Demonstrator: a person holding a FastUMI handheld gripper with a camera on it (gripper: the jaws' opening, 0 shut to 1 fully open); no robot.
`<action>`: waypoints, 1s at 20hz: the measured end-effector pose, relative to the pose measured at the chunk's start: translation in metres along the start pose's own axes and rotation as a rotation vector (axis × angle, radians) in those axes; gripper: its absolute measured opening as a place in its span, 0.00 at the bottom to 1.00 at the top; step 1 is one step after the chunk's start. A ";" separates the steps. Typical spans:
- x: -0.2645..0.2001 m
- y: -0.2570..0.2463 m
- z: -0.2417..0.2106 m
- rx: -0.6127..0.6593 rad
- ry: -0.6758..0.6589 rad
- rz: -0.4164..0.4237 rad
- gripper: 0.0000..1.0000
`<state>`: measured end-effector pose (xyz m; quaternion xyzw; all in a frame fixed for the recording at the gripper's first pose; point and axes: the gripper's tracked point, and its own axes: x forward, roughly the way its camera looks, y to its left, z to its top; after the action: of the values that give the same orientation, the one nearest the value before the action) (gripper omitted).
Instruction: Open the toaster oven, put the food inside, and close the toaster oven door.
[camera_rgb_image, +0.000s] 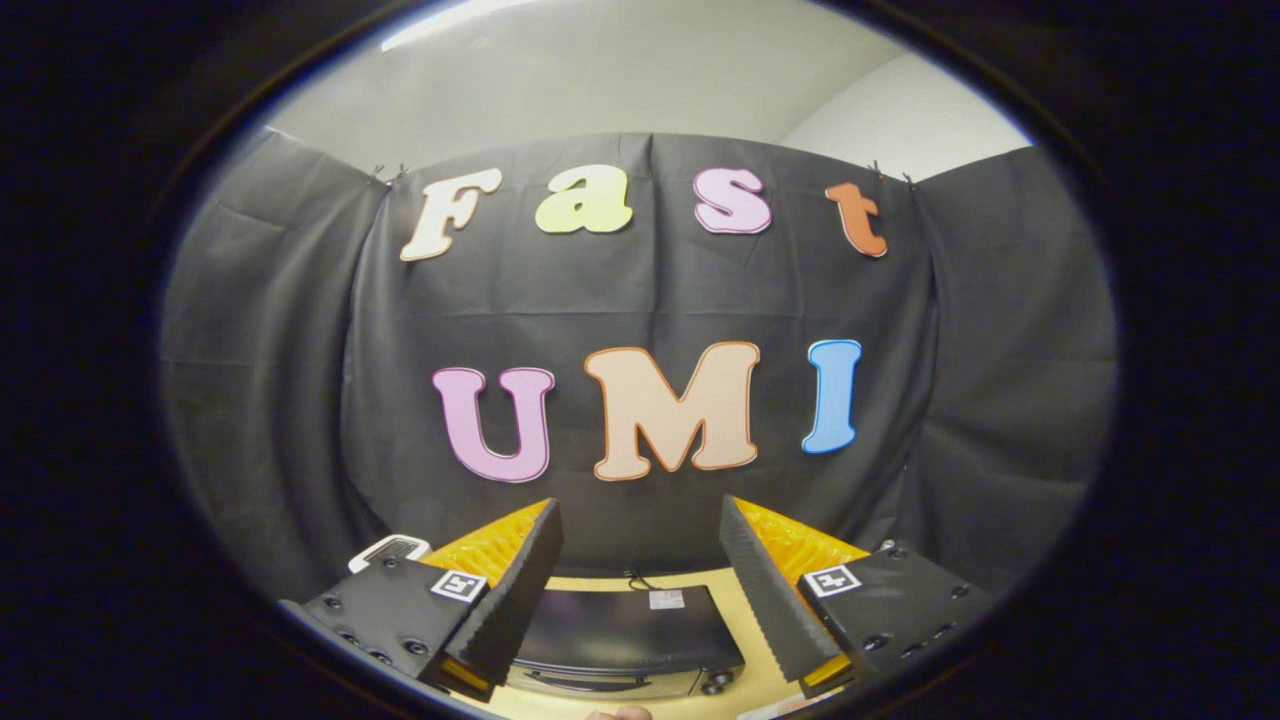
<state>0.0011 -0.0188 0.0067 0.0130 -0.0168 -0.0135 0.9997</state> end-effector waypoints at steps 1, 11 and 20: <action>-0.001 -0.001 0.001 -0.008 0.000 -0.002 0.99; 0.035 0.023 -0.077 0.004 0.073 0.027 0.99; 0.049 0.063 -0.246 0.016 0.351 0.057 0.99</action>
<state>0.0605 0.0488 -0.2359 0.0229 0.1573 0.0173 0.9871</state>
